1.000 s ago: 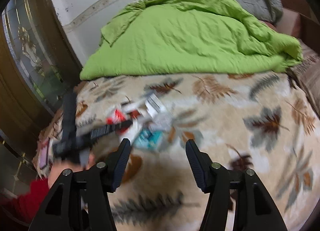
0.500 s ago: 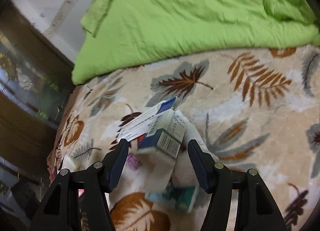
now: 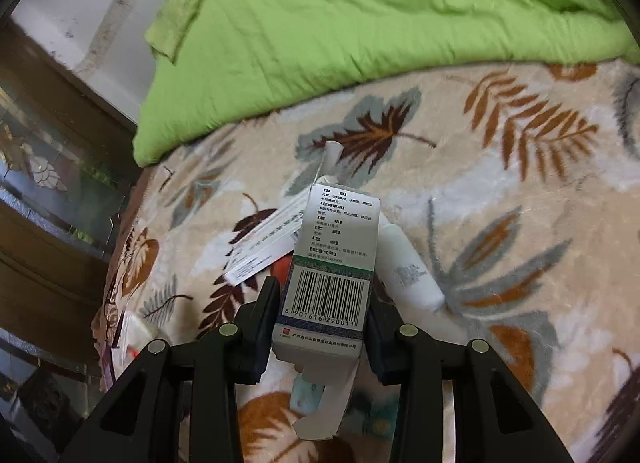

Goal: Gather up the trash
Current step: 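Grasp the white medicine box with the right tool while the left tool holds the packet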

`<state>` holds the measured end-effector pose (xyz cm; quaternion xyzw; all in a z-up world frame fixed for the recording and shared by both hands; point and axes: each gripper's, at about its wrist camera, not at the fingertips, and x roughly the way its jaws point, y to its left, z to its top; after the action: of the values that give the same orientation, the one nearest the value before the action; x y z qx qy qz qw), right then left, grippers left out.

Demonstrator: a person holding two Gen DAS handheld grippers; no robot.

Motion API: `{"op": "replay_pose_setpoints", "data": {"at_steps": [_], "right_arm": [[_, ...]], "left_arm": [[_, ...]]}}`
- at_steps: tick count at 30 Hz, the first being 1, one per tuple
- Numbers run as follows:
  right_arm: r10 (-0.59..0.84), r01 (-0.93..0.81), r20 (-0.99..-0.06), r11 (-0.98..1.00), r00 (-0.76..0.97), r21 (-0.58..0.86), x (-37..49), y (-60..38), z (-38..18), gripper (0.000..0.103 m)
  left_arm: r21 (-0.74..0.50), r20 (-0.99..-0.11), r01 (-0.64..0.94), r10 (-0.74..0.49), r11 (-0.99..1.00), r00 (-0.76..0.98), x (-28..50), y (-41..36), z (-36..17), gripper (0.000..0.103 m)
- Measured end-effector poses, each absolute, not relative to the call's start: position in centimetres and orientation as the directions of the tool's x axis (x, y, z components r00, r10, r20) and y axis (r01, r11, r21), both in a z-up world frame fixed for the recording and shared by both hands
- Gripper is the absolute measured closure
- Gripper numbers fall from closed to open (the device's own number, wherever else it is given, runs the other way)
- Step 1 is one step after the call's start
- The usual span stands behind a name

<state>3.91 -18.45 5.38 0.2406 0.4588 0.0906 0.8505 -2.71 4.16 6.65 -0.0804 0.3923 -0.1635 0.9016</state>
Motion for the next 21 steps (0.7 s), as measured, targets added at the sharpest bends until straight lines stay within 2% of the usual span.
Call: {"op": "replay_pose_setpoints", "data": {"at_steps": [6,12,21], "right_arm": [[0.29,0.002,-0.717,0.927,0.634,0.376,-2.7,-17.8,7.7,0.062],[0.181,0.001,-0.712,0.969,0.679,0.248,-9.8,-17.5,7.5,0.061],[0.092,0.051,-0.692,0.982,0.716,0.184,-15.3,-17.9,7.3,0.061]], "left_arm": [[-0.205,-0.672,0.258,-0.327,0.944,0.665,-4.8,3.2,7.9,0.056],[-0.098,-0.667,0.272,-0.266,0.957,0.696,-8.0,2.1,8.6,0.056],[-0.028,-0.67,0.3,-0.241,0.953,0.702,-11.8,0.8,9.2,0.056]]}}
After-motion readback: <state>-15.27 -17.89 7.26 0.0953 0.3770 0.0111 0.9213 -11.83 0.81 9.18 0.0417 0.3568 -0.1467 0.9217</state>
